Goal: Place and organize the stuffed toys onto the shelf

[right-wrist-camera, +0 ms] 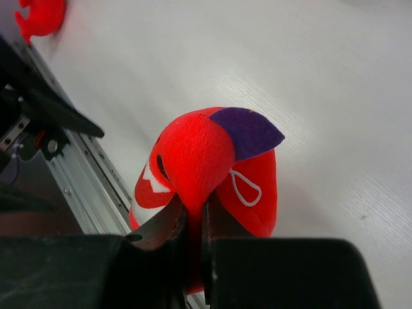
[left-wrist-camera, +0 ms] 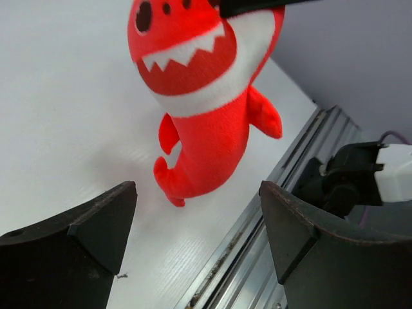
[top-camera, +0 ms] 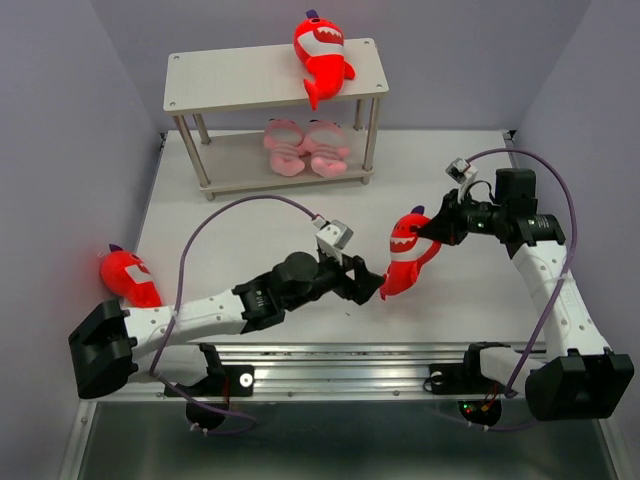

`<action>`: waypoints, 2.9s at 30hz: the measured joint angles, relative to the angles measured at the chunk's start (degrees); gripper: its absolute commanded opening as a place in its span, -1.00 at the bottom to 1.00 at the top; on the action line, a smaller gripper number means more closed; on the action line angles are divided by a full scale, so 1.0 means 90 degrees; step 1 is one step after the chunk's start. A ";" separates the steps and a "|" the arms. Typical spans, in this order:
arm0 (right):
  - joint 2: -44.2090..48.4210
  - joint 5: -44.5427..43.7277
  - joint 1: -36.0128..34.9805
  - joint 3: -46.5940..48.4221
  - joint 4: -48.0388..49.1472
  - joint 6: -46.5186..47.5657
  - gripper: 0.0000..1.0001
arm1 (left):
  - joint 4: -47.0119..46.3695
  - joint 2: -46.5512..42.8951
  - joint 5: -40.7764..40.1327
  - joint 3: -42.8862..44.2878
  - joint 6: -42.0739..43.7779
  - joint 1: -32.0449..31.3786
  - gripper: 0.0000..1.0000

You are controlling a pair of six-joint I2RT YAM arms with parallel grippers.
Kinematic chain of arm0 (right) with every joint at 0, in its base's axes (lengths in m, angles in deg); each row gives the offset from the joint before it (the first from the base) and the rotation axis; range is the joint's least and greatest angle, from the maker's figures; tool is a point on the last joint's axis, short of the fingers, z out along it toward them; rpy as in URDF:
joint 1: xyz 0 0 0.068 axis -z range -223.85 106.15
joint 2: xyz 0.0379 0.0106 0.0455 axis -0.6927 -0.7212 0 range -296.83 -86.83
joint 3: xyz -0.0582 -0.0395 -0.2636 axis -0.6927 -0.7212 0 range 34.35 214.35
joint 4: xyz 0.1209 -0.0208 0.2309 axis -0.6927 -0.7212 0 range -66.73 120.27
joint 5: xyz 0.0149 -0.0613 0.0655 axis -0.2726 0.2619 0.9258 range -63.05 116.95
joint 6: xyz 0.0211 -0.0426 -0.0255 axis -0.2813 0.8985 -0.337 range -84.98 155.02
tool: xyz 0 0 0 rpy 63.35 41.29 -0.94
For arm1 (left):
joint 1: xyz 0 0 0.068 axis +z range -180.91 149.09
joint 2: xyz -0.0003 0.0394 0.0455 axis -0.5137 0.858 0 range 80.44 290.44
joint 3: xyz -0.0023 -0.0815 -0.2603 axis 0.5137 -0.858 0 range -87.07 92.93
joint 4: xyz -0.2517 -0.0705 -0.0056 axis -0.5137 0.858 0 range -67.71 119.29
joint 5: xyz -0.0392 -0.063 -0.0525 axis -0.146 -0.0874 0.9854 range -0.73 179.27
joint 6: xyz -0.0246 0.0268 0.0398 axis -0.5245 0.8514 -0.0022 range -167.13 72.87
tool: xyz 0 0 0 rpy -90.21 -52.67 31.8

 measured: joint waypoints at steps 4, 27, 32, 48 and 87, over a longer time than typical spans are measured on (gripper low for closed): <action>0.0153 0.0855 0.0000 -0.0206 0.0032 0.0471 -0.99 | -0.0714 -0.0641 0.1076 -0.0729 -0.0576 0.0799 0.82; 0.0204 0.3245 0.0000 -0.0287 0.0131 0.1049 -0.99 | -0.4027 0.0546 0.4250 -0.1800 -0.1914 0.1256 0.82; 0.0185 0.3378 0.0000 0.0027 0.0124 0.0933 -0.99 | -0.4126 0.0651 0.4226 -0.1800 -0.1921 0.1304 0.83; 0.0036 0.3837 0.0000 0.0816 0.0216 0.0503 -0.98 | -0.5472 0.1158 0.4410 -0.1804 -0.2693 0.1396 0.76; 0.0177 0.1649 0.0036 0.0175 0.0304 0.0758 1.00 | -0.0690 -0.1494 0.2618 -0.1129 -0.1122 0.1530 -1.00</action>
